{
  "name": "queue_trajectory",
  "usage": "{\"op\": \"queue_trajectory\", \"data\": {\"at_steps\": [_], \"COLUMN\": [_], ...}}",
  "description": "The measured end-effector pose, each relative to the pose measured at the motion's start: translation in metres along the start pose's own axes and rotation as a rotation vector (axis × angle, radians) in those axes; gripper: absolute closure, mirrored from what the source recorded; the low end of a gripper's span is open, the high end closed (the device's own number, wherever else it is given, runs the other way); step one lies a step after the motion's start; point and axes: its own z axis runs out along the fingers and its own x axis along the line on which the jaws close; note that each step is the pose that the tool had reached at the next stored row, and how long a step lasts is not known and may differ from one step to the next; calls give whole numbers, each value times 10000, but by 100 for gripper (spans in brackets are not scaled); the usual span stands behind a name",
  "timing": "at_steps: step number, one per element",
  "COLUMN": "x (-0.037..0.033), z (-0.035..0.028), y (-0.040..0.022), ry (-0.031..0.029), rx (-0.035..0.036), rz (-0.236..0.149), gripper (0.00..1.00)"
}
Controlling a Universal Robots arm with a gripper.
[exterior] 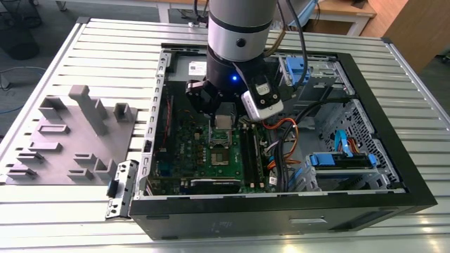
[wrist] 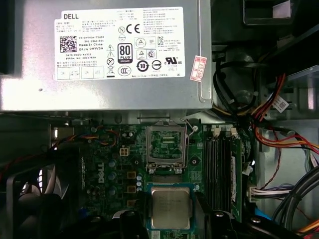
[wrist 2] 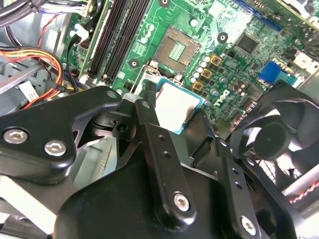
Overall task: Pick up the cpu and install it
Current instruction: 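Place the cpu into insertion slot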
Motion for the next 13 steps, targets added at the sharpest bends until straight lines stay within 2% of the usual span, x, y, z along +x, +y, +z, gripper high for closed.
{"op": "queue_trajectory", "data": {"at_steps": [13], "x": [-1], "z": [230], "y": [-6], "ry": [-62], "rx": [52], "rz": [-9], "gripper": [53]}}
